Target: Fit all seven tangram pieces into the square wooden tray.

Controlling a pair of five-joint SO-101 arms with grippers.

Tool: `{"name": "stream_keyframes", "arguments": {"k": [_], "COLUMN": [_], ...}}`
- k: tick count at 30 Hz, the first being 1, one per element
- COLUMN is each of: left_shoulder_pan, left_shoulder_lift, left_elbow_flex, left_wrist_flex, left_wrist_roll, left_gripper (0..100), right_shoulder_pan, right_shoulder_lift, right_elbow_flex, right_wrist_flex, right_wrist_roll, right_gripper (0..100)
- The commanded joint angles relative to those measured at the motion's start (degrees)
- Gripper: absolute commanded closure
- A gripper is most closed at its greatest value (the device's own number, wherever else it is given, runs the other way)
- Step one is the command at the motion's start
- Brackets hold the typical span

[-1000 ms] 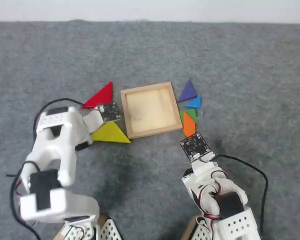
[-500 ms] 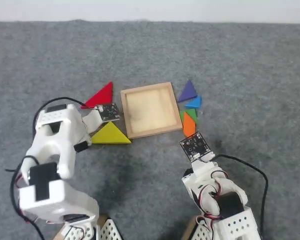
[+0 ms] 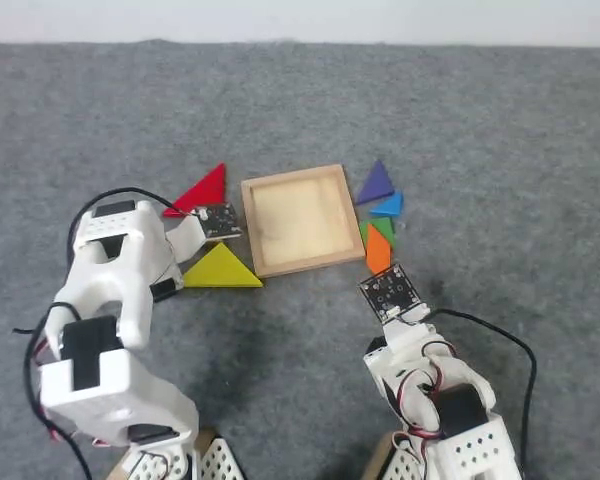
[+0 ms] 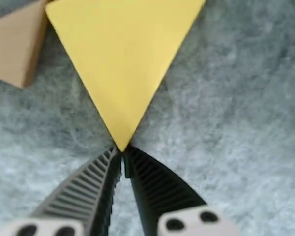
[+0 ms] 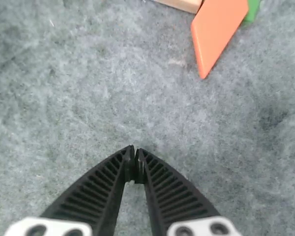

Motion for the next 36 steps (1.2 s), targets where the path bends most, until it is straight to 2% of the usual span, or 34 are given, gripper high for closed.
{"name": "stream_keyframes", "arguments": {"k": [1,7,15,22,26,29,32,36], "left_shoulder_pan": [-0.18,0.53,1.32,8.53,8.53,7.82,5.01,1.76], "left_shoulder_lift": [2.29,2.20,2.20,2.37,2.29,1.85,-4.04,-19.08], "left_elbow_flex": [4.18,5.41,5.23,7.96,7.87,7.78,8.92,16.75], "left_wrist_flex": [2.81,0.70,0.00,-0.44,-0.44,-1.32,-1.85,-6.24], "left_wrist_roll": [0.18,9.49,9.85,9.85,10.02,12.84,15.91,16.35], "left_gripper": [99,99,99,99,99,99,99,99], "right_shoulder_pan": [-0.66,-0.84,-0.84,-0.92,-0.92,-0.75,-0.75,-0.66], "right_shoulder_lift": [-1.01,-1.01,-1.10,-1.10,-1.10,-1.10,-1.10,-1.10], "right_elbow_flex": [0.97,0.97,0.97,0.97,0.97,0.97,0.97,0.97], "right_wrist_flex": [0.48,0.48,-0.13,-0.04,0.13,0.13,0.31,0.40], "right_wrist_roll": [-0.44,-0.62,-0.70,-0.70,-0.70,-0.62,-0.35,-0.35], "right_gripper": [99.1,99.1,99.1,99.1,99.1,99.1,99.1,99.1]}}
